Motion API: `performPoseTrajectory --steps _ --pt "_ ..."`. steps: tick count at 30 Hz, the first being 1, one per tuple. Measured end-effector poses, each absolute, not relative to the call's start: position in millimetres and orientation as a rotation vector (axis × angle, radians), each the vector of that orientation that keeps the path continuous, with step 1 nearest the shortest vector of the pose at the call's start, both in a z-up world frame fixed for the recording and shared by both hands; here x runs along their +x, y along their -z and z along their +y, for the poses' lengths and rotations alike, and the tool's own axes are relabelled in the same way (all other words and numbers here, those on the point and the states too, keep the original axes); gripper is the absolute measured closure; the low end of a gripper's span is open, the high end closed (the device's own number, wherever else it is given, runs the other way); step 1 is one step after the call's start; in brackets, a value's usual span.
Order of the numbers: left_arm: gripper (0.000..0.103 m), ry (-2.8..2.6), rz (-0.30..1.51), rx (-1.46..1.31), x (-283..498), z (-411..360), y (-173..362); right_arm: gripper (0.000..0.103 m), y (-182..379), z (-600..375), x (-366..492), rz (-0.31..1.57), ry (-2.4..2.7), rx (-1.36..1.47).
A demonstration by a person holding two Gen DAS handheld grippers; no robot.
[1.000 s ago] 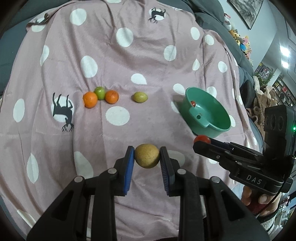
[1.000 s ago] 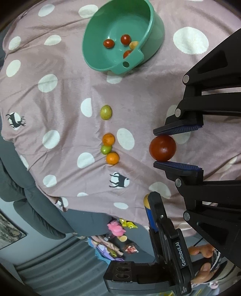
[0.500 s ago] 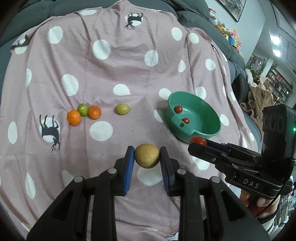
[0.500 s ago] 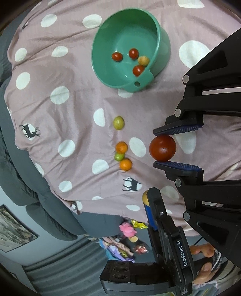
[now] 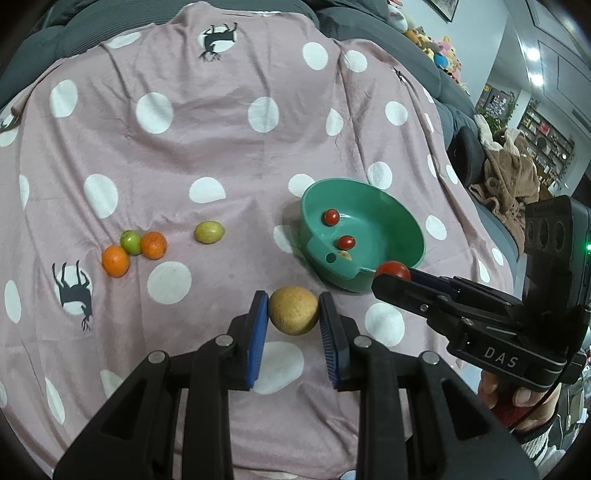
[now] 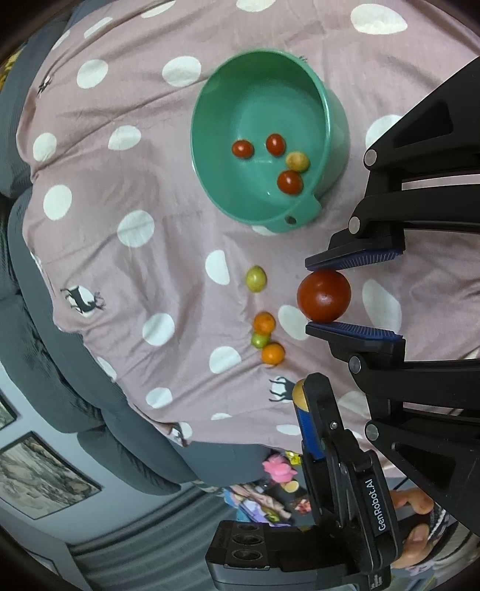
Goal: Organize fruits
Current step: 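Carry the held fruits with both tools over the green bowl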
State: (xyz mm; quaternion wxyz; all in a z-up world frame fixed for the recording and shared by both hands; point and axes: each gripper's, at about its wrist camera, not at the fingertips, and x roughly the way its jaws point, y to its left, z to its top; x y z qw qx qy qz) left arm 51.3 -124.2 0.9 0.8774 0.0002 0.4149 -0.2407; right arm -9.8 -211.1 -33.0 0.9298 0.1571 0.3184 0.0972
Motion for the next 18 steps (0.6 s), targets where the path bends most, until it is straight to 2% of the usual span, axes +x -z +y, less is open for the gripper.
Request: performPoseTrajectory --steps 18 --pt "0.076 0.589 0.874 0.085 78 -191 3 0.073 37 -262 -7 0.619 -0.112 0.375"
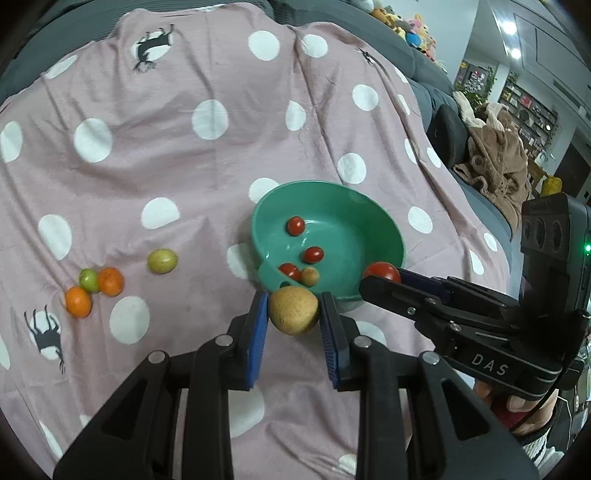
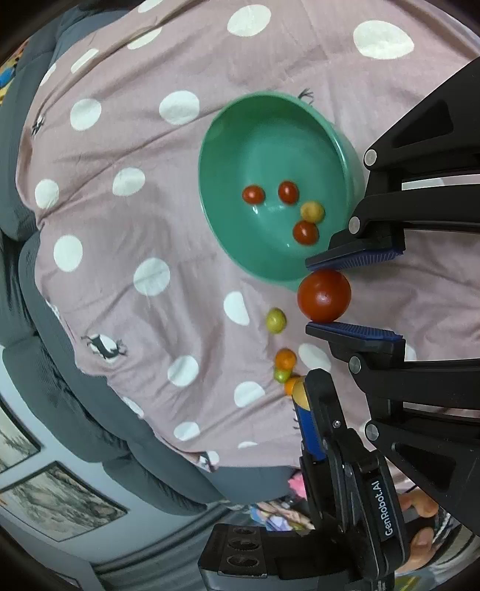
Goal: Organize fruits
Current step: 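Carry the held fruits with both tools over the green bowl, then open both tools to drop the fruits into the green bowl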
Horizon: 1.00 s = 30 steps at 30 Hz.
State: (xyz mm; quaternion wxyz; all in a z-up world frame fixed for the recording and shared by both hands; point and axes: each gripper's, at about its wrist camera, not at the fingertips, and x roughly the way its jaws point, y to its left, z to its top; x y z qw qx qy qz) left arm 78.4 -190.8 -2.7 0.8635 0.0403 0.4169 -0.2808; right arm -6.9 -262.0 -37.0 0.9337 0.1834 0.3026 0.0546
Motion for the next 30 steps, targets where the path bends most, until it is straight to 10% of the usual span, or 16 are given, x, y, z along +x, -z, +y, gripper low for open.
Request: performPoseTrajectory --steps 30 --pt "0.075 0.662 0.951 0.2 129 -267 43 0.073 65 -326 18 0.624 -0.014 0.444"
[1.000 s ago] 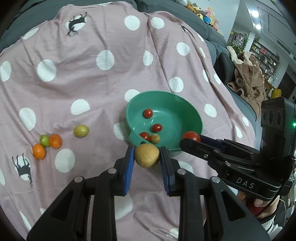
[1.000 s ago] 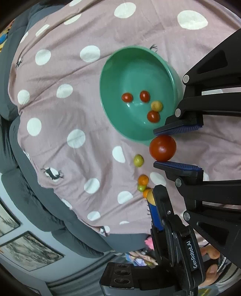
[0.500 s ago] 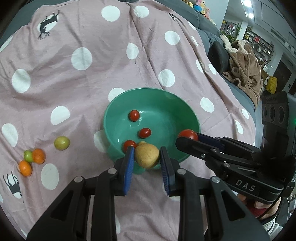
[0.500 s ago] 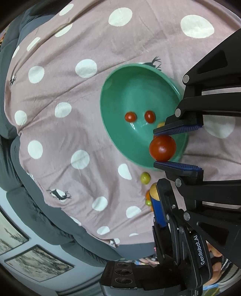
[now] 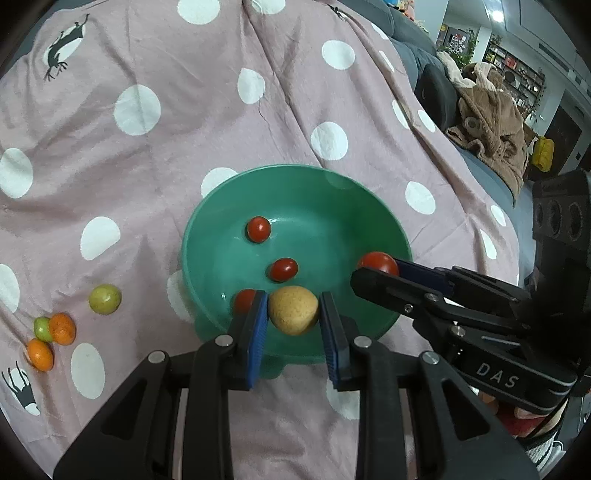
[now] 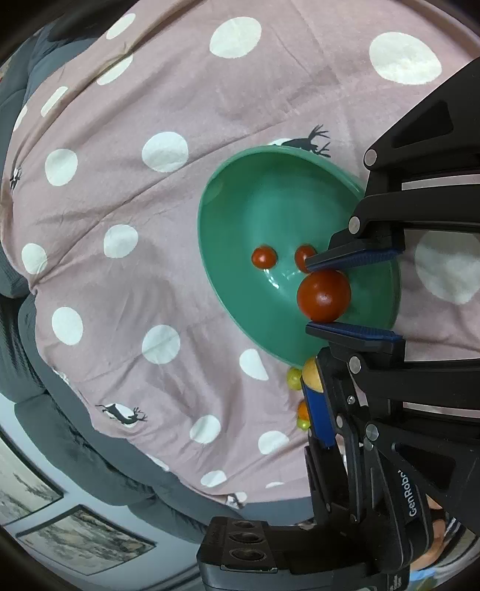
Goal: Organize fruits
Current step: 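Open both tools to drop the fruits into the green bowl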
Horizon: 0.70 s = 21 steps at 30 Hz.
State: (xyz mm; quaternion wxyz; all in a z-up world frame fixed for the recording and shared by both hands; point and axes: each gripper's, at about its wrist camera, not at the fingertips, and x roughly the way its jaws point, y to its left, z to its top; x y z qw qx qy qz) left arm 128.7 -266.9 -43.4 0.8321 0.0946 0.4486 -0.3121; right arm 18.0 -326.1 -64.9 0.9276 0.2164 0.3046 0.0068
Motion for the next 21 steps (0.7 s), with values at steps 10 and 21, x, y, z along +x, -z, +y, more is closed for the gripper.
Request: performPoseTrajectory --steps 10,21 --pt "0.075 0.654 0.97 0.223 139 -275 53 0.073 68 -329 25 0.637 0.013 0.42" --pt "0.075 0.647 0.984 0.251 148 -280 63 0.073 73 -329 35 0.68 0.096 0.349"
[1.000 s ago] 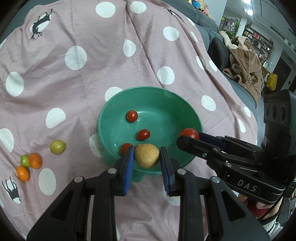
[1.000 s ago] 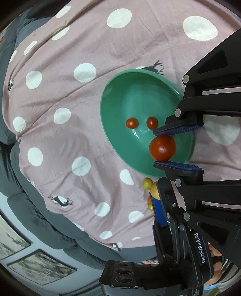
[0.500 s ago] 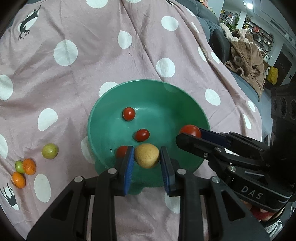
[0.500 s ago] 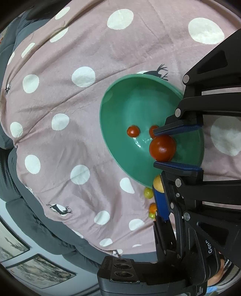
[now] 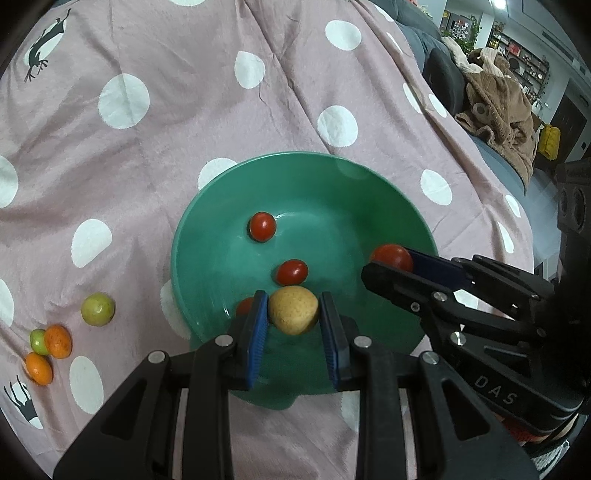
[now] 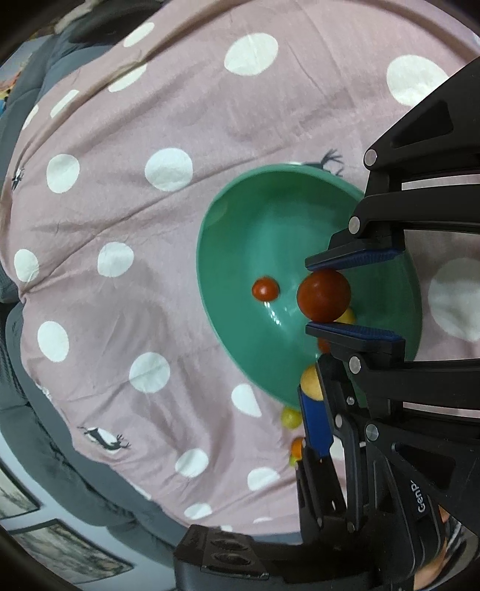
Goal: Organize fruits
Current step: 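Open both tools to drop the fruits into the green bowl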
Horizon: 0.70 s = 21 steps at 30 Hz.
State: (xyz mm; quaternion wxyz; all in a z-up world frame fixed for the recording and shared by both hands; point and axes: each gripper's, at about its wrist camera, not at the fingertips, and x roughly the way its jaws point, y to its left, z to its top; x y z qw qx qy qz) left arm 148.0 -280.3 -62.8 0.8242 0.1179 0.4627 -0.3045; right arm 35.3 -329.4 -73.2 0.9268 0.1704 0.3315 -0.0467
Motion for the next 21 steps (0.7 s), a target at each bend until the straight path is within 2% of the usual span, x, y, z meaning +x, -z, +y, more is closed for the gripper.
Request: performPoseTrajectory --steps 17,21 --pt "0.076 0.596 0.998 0.307 156 -283 79 0.073 80 -328 44 0.726 0.165 0.304" --pt "0.06 0.58 0.985 0.316 156 -282 78 0.073 80 -329 44 0.728 0.18 0.302"
